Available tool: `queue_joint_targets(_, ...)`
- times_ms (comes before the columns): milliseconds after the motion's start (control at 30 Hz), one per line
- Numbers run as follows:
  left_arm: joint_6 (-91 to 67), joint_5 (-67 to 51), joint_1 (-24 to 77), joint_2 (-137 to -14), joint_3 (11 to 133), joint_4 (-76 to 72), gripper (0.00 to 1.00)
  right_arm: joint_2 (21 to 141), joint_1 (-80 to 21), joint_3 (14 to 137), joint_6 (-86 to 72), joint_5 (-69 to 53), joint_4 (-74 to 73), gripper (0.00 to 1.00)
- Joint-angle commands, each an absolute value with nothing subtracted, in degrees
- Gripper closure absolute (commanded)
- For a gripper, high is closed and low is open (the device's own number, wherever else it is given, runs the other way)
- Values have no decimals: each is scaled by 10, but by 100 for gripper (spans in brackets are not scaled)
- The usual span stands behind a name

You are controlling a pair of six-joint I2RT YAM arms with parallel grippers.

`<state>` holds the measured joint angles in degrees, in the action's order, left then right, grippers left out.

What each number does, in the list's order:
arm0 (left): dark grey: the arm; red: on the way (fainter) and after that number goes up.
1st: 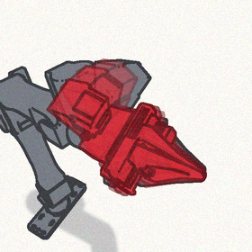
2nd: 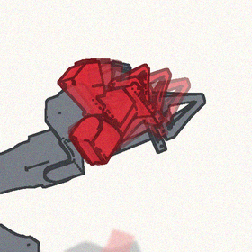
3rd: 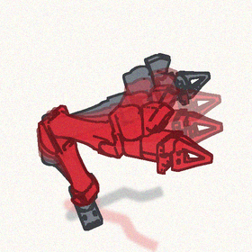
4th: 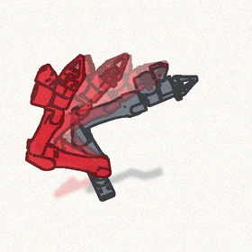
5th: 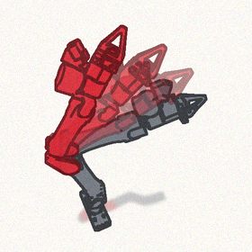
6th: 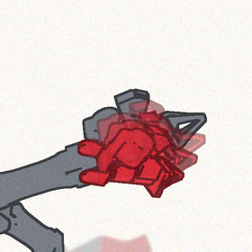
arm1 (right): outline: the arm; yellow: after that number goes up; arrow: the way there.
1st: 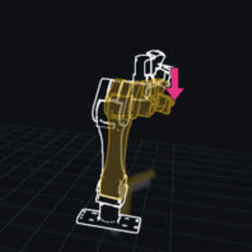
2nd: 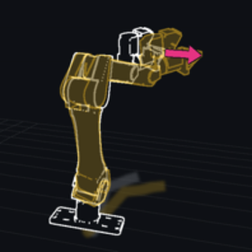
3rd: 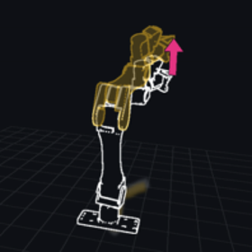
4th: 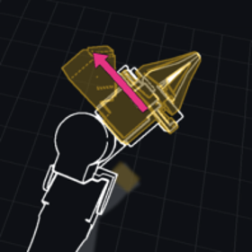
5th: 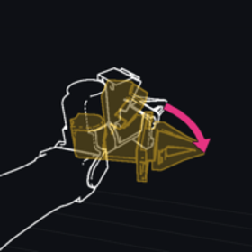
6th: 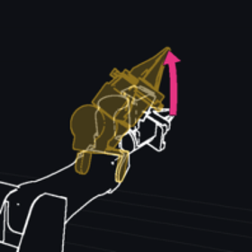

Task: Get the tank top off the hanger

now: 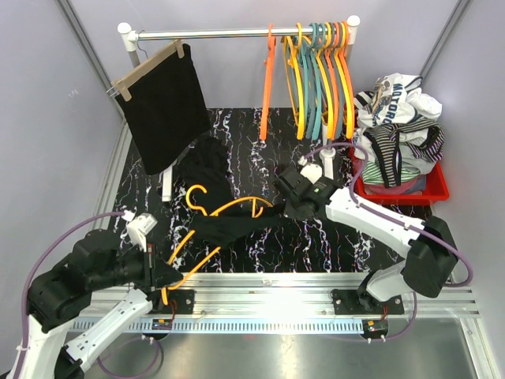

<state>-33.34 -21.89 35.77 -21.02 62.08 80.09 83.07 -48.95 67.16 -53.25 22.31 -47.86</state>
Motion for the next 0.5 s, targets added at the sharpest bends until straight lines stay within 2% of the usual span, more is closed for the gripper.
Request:
queue_joint_targets(0,-345,-205,359,-204,660,803,100,831,-476,643,-542,161,-441,100)
queue_joint_targets(100,-358,-186,360,-204,660,783,100,834,-478,598,-491,7,-356,100)
queue_joint_targets(133,-360,-175,359,-206,653,767,100,825,-480,582,-475,-102,-289,100)
queue_joint_targets(200,-365,-160,359,-208,645,748,100,811,-502,541,-472,-196,-218,100)
queue_joint_targets(233,-367,-153,359,-210,640,735,100,796,-516,530,-469,-289,-147,100)
queue_joint_targets(467,-355,-71,359,-246,589,615,100,798,-648,570,-454,-453,-97,100)
